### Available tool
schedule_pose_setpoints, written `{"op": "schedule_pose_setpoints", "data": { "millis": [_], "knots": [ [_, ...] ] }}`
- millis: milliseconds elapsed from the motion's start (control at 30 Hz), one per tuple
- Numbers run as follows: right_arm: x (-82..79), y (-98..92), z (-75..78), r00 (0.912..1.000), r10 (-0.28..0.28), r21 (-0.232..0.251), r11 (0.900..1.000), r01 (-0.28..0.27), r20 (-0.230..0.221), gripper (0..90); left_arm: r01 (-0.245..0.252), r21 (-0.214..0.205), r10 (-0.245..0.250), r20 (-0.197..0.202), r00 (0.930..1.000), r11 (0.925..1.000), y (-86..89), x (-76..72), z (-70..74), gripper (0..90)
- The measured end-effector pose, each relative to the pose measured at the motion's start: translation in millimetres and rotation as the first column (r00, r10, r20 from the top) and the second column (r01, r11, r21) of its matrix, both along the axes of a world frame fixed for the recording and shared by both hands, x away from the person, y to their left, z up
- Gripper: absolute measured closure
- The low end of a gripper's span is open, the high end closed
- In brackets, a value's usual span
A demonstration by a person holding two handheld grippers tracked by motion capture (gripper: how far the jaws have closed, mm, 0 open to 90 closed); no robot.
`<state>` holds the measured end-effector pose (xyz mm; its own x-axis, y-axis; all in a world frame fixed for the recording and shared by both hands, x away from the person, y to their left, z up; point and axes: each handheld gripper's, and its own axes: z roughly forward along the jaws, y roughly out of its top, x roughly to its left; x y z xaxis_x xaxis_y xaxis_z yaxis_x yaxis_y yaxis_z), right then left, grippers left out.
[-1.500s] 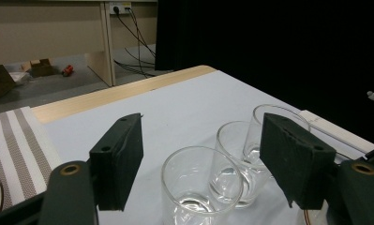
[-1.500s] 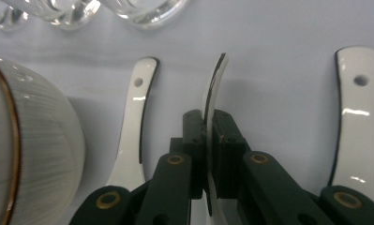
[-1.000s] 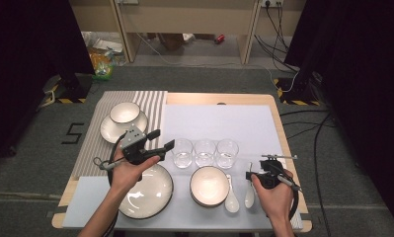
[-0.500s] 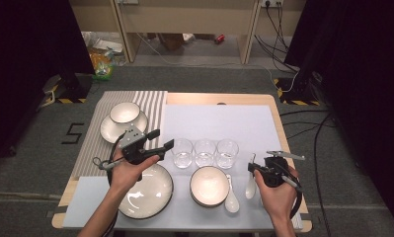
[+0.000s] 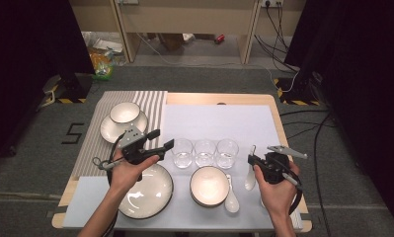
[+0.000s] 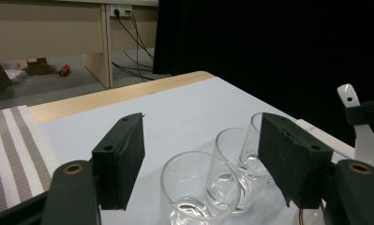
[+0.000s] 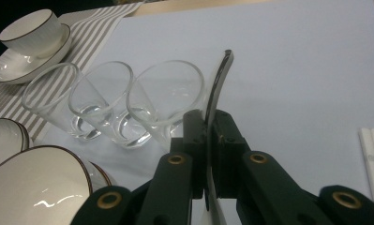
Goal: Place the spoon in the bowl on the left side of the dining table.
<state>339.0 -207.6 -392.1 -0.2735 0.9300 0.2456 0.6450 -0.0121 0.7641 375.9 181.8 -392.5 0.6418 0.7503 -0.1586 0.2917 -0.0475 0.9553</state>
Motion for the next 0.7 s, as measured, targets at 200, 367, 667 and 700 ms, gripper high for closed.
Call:
{"op": "schedule_pose_setpoints", "data": {
  "millis": [200,367,667,700],
  "knots": [
    [1.8,3.2,5.2,0.9991,0.01,0.0,1.0,-0.01,0.042,86.3,0.003,-0.007,-0.003,-0.002,1.0,1.0,0.2,0.4,0.1,31.6],
    [3.3,5.5,10.5,0.9971,0.009,-0.004,1.0,-0.009,0.076,86.3,0.008,-0.016,-0.008,-0.003,1.0,0.9999,-0.4,-0.2,0.8,31.6],
    [8.2,10.9,21.7,0.9881,0.021,-0.006,0.9998,-0.02,0.152,86.3,0.007,-0.017,-0.007,-0.003,1.0,0.9998,-1.0,-0.2,0.6,31.5],
    [8.8,11.6,22.8,0.9874,0.023,-0.01,0.9997,-0.021,0.157,86.2,0.008,-0.014,-0.008,-0.004,1.0,0.9999,-0.9,-0.1,0.6,31.5]
  ]
}}
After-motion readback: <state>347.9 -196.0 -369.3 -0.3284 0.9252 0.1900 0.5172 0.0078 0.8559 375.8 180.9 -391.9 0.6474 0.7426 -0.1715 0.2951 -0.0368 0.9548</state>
